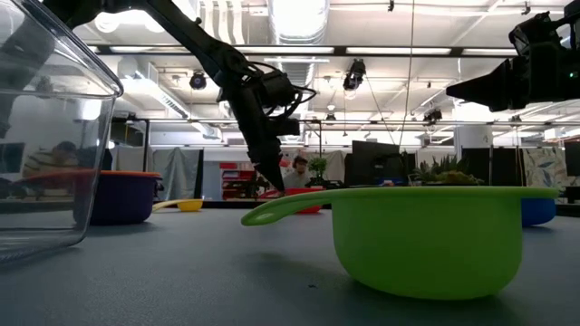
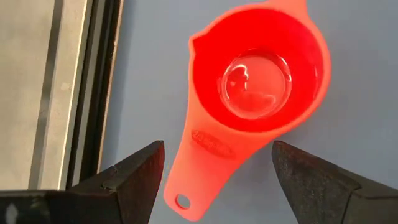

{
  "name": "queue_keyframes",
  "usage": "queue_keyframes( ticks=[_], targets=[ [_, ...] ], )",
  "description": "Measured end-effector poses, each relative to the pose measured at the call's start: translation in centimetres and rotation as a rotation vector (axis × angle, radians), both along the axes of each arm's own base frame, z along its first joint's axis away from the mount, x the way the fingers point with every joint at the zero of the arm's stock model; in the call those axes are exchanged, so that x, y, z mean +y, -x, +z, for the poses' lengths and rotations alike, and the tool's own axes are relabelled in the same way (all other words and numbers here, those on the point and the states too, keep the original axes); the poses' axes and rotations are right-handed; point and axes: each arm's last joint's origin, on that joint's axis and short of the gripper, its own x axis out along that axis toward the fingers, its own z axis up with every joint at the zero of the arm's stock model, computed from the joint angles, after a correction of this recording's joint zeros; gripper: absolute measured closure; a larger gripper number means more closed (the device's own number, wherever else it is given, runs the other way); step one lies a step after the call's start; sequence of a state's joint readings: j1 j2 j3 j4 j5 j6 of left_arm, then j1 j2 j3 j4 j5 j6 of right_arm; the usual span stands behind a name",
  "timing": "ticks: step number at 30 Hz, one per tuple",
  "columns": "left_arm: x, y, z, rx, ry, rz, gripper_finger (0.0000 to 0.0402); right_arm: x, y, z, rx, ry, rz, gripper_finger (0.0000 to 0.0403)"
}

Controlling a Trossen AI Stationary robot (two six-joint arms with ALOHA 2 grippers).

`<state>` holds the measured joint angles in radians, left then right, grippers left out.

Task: Nest measuring cups in basket
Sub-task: Stack the red measuring cup on top of the orange measuring cup

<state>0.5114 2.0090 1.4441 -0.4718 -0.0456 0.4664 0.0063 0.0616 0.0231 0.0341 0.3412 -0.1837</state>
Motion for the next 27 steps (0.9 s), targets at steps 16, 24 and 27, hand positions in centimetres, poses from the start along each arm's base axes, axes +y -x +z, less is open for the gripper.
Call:
queue_keyframes(
  ticks=[16,24,27],
  targets=[
    [0.5,0.2,0.0,-0.010,0.007,-0.023,0.0122,0.0,0.0,0.0,0.000,0.000,0.000,0.0394],
    [0.8,0.0,-2.0,0.043,0.011,-0.033,0.0122,0.0,0.0,0.0,0.000,0.000,0.000,0.0394],
    [0.9,-0.5,-2.7,0.072,-0.015,-0.027,0.0124,0.0,0.0,0.0,0.000,0.000,0.000,0.0394]
  ],
)
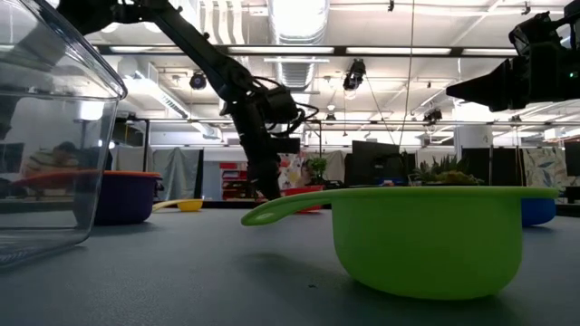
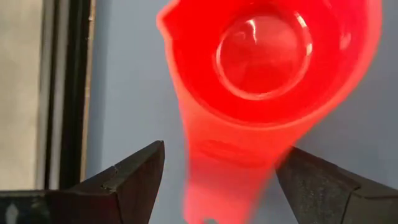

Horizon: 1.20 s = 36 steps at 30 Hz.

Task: Nest measuring cups in basket
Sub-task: Stack the red measuring cup on top of the orange measuring cup

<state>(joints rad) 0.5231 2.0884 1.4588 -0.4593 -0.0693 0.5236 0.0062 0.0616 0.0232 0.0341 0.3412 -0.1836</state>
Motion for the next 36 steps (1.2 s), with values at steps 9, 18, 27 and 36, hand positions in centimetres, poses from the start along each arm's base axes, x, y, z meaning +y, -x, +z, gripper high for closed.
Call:
queue_keyframes(
  ticks=[9,18,27,36],
  targets=[
    [0.3,-0.7,0.0,0.009,0.016,0.017,0.0186,0.0,0.0,0.0,0.000,0.000,0.000,0.0394],
    [0.0,-0.3,0.8,0.076,0.112,0.050,0.0356,0.0,0.0,0.0,0.000,0.000,0.000,0.0394],
    [-0.9,-0.6,1.5,0.082,0.106,0.052,0.0400,0.0,0.0,0.0,0.000,0.000,0.000,0.0394],
    [-5.7,0.3,6.3,0.165,-0.008,0.085,0.0401,0.0,0.0,0.0,0.000,0.000,0.000,0.0394]
  ],
)
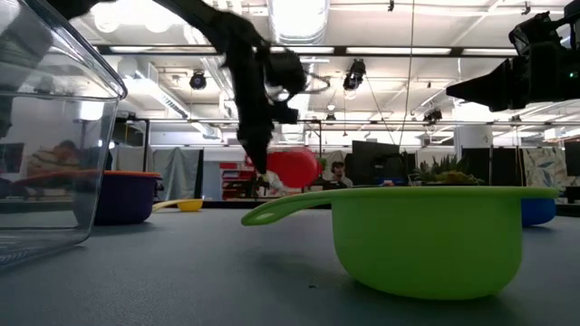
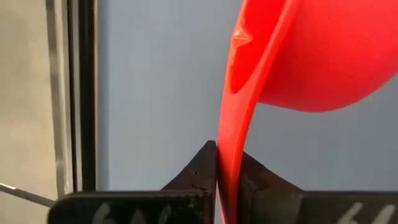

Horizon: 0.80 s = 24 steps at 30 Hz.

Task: Nest measuring cups in basket
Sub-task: Stack the red measuring cup on top of the orange measuring cup

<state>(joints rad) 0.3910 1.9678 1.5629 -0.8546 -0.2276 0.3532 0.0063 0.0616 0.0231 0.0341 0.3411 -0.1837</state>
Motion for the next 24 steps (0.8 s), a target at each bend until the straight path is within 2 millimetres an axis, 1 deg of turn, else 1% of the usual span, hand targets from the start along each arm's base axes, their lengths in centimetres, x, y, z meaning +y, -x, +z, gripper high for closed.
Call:
queue_keyframes(
  ticks=[4,7,9,16,20,24],
  targets=[
    [-3.3,1.8,2.5,-0.023,-0.019,0.019,0.0401,0.0,0.0,0.0,0.000,0.000,0.000,0.0394],
    [-5.9,4.1,3.5,-0.037,-0.061,0.045,0.0401,0.0,0.0,0.0,0.000,0.000,0.000,0.0394],
    [-7.7,5.9,3.7,-0.051,-0.075,0.048,0.0401,0.0,0.0,0.0,0.000,0.000,0.000,0.0394],
    [-13.8,13.4,3.7,-0.117,-0.268,0.138,0.0401,0.0,0.0,0.0,0.000,0.000,0.000,0.0394],
    [-16.4,16.9,3.2,-0.194,-0.308,0.152,0.0401,0.0,0.0,0.0,0.000,0.000,0.000,0.0394],
    [-18.1,19.5,1.9,-0.211,-0.311,0.159,0.0401,0.0,0.0,0.0,0.000,0.000,0.000,0.0394]
  ],
)
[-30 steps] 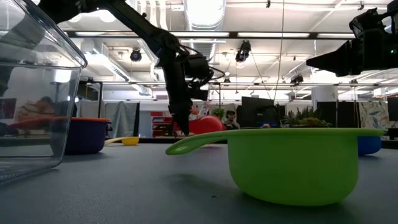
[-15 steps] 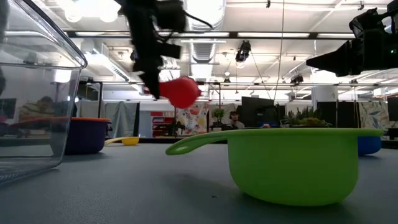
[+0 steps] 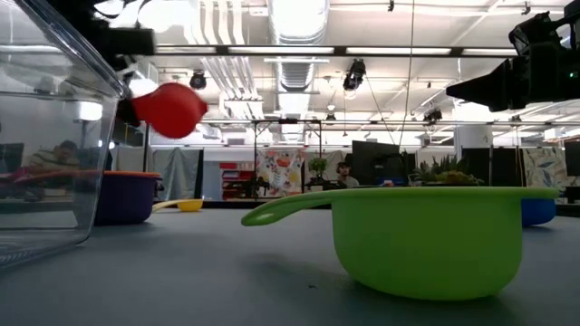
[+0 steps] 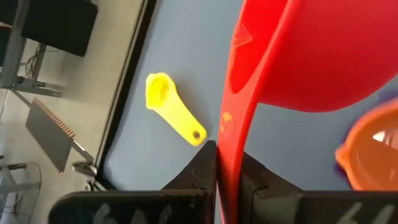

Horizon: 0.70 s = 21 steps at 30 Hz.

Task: Nest measuring cups in basket
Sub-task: Stack the red measuring cup on top of the orange measuring cup

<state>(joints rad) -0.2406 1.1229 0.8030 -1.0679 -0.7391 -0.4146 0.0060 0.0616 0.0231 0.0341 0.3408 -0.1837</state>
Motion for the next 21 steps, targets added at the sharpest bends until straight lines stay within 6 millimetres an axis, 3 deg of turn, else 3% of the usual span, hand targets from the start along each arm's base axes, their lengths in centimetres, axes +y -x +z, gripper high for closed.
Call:
queue_keyframes(
  ticks=[2,5,12,21],
  targets=[
    [-0.7,0.6,-0.6,0.011,-0.001,-0.020,0.0401,0.0,0.0,0.0,0.000,0.000,0.000,0.0394],
    [-1.5,0.2,0.1,-0.013,0.003,-0.046,0.0401,0.0,0.0,0.0,0.000,0.000,0.000,0.0394],
    [-2.2,0.9,-0.7,0.140,0.058,0.027,0.0402,0.0,0.0,0.0,0.000,0.000,0.000,0.0394],
    [-4.1,-0.4,-2.3,0.211,0.052,0.033,0.0402,0.0,0.0,0.0,0.000,0.000,0.000,0.0394]
  ],
)
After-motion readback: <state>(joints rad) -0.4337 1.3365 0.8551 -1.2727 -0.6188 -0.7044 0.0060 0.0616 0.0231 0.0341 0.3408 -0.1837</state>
